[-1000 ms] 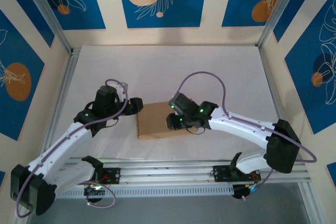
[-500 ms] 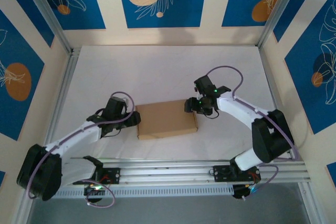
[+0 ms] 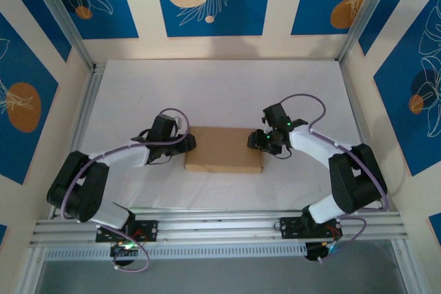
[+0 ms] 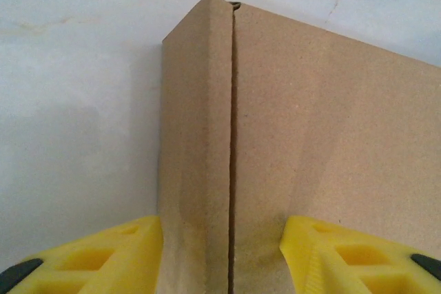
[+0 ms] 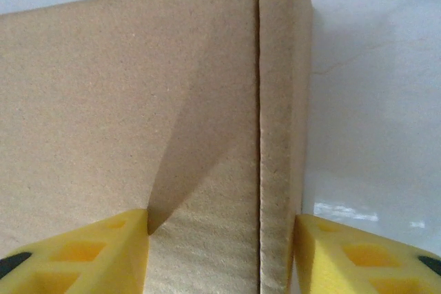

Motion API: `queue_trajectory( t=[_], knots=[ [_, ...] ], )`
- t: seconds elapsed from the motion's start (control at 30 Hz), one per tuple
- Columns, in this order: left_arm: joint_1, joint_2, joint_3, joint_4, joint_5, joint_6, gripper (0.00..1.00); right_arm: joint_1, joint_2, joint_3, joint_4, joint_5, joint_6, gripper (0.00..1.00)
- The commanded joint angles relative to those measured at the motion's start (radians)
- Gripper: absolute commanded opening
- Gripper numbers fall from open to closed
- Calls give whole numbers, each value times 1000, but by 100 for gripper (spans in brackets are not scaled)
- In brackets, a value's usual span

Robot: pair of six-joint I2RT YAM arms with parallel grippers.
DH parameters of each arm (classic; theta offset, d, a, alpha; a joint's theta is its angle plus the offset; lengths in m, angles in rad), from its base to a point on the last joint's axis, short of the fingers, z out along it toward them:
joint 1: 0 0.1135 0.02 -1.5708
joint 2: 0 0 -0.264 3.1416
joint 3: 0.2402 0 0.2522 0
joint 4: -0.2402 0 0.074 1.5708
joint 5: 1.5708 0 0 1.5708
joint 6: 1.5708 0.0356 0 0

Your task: Fold the paper box

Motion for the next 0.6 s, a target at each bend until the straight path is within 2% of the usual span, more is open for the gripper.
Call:
queue_trajectory(
  t=[0.0,0.1,0.17,0.23,0.3,0.37,0.43,0.5,0.57],
  knots=[
    [-34,39,2,17,46,-12,51,-16,-4,-48,-19,-21,-4,55],
    [-32,22,7,-10,12,2,54,-31,-23,-55,-18,-30,-2,57],
    [-31,-13,14,-37,-14,9,55,-37,-43,-43,-26,-33,-12,63],
    [-28,-73,39,-99,-62,28,64,-42,-73,-6,-62,-18,-24,76],
    [-22,-162,76,-203,-196,58,78,-44,-113,41,-110,34,-38,99],
    [-19,-279,92,-237,-331,124,100,-43,-174,85,-141,99,-47,99],
    [-12,-372,130,-284,-473,200,100,-32,-261,115,-138,169,-60,99],
    [-1,-424,153,-277,-514,332,100,-4,-363,113,-83,240,-106,99],
    [8,-458,142,-227,-615,414,100,25,-467,68,36,294,-193,99]
  ],
)
